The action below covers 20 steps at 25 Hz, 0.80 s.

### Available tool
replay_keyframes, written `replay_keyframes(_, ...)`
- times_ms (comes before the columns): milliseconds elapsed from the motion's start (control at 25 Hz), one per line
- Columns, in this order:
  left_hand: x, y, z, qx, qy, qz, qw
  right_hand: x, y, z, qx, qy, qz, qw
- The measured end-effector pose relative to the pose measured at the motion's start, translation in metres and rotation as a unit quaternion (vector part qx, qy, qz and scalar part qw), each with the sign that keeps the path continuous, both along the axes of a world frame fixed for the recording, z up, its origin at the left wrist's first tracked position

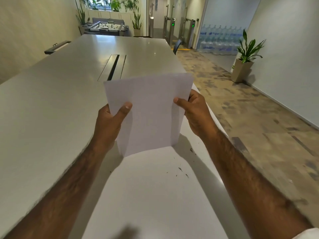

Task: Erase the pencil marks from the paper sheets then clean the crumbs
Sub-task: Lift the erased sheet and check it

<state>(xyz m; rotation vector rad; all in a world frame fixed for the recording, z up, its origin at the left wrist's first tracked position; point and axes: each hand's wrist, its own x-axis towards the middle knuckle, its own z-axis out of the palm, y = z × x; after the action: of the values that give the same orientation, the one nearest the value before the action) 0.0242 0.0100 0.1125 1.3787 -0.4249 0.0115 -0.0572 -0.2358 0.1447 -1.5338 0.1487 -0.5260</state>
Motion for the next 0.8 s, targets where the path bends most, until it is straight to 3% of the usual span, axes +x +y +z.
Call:
replay_keyframes(120,0.001,-0.002,-0.020,0.037,0.040,0.023,0.998,-0.002,0.003,-0.029,-0.024,0.069,0.015,0.997)
replay_keyframes(320,0.003,-0.003,-0.028,0.032,0.037,0.039,0.998,0.001,0.007,-0.061,-0.015,0.097,0.011,0.995)
replay_keyframes(480,0.008,0.019,-0.033,0.158,-0.006,0.029,0.987,0.005,0.013,-0.060,-0.033,0.091,-0.048,0.994)
replay_keyframes(520,0.006,0.033,-0.042,0.253,-0.024,0.037,0.966,0.005,0.009,-0.055,-0.032,0.082,-0.065,0.994)
replay_keyframes(560,0.000,0.051,-0.057,0.382,-0.037,0.055,0.922,0.003,0.004,-0.049,-0.027,0.075,-0.079,0.994)
replay_keyframes(640,-0.023,0.093,-0.093,0.616,-0.042,0.118,0.777,-0.003,-0.011,-0.041,-0.019,0.064,-0.110,0.992)
replay_keyframes(680,-0.038,0.111,-0.109,0.678,-0.035,0.144,0.720,-0.007,-0.020,-0.039,-0.012,0.060,-0.121,0.991)
replay_keyframes(720,-0.052,0.123,-0.120,0.709,-0.022,0.157,0.687,-0.013,-0.029,-0.038,-0.003,0.059,-0.128,0.990)
replay_keyframes(800,-0.070,0.128,-0.131,0.721,0.001,0.147,0.677,-0.022,-0.044,-0.038,0.007,0.059,-0.141,0.988)
